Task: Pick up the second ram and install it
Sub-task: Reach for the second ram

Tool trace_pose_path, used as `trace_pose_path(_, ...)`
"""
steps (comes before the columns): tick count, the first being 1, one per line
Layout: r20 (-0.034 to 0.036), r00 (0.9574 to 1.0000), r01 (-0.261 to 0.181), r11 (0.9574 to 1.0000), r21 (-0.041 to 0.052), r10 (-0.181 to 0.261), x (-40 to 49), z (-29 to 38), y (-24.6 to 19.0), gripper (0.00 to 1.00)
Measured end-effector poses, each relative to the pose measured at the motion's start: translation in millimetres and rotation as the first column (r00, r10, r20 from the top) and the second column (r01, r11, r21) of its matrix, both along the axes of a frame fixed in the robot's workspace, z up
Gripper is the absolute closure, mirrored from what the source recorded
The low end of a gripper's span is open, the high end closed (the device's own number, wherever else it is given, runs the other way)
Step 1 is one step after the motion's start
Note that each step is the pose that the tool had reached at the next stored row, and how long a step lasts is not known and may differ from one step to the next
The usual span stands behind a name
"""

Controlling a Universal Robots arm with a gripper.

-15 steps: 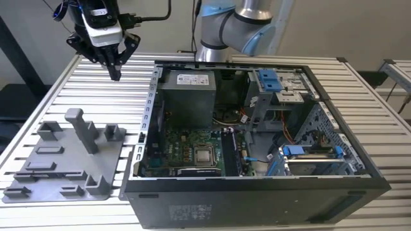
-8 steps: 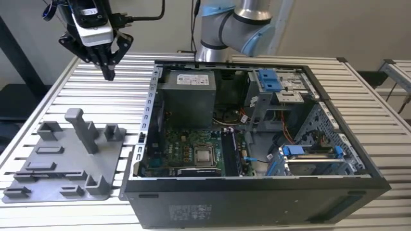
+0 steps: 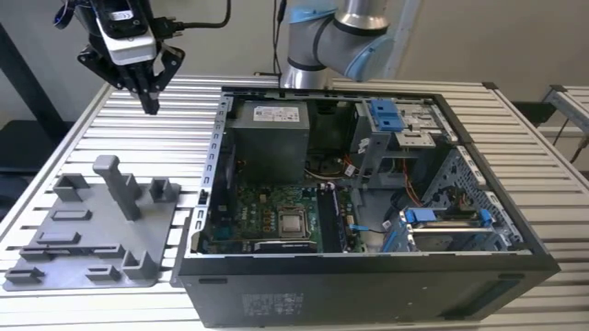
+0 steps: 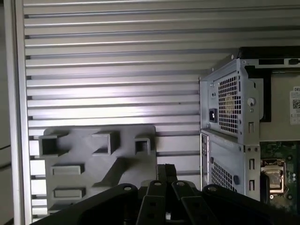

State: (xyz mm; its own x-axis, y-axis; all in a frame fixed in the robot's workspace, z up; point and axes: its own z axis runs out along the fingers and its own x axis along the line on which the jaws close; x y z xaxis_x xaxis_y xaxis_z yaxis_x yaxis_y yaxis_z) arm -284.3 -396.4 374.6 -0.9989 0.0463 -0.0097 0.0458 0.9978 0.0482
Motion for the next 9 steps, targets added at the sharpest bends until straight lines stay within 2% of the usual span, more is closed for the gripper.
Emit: trace_pose_path(9, 0.0016, 1.0, -0.006, 1.0, 0.0, 0.006, -18.7, 0.0, 1.5, 0.89)
